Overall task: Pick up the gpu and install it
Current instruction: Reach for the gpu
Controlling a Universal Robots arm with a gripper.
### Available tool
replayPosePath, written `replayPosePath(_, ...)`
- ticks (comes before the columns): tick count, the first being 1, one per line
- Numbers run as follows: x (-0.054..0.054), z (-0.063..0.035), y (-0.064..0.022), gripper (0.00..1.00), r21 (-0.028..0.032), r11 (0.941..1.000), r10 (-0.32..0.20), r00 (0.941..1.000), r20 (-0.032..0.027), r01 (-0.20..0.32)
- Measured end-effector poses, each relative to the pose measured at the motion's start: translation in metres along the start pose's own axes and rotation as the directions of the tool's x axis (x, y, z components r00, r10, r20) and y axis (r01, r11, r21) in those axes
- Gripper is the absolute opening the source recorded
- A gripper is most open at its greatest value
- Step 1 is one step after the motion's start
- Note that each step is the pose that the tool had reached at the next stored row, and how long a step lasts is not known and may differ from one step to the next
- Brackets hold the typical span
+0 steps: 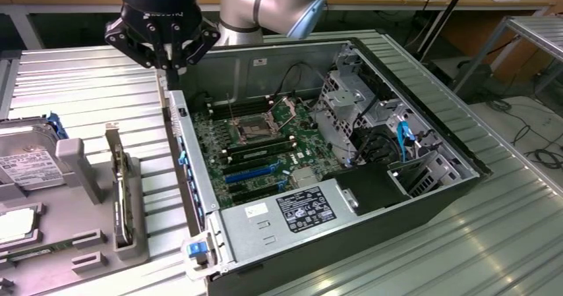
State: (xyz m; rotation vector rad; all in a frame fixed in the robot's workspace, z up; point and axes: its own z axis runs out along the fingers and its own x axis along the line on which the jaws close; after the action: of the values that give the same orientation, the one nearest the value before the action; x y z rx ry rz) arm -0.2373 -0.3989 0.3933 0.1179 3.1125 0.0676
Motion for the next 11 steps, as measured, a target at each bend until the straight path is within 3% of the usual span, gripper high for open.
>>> replayPosePath(11,0.021,-0.0006,-0.0015,0.11,0.0,1.0,0.0,1.0,0.0,0.0)
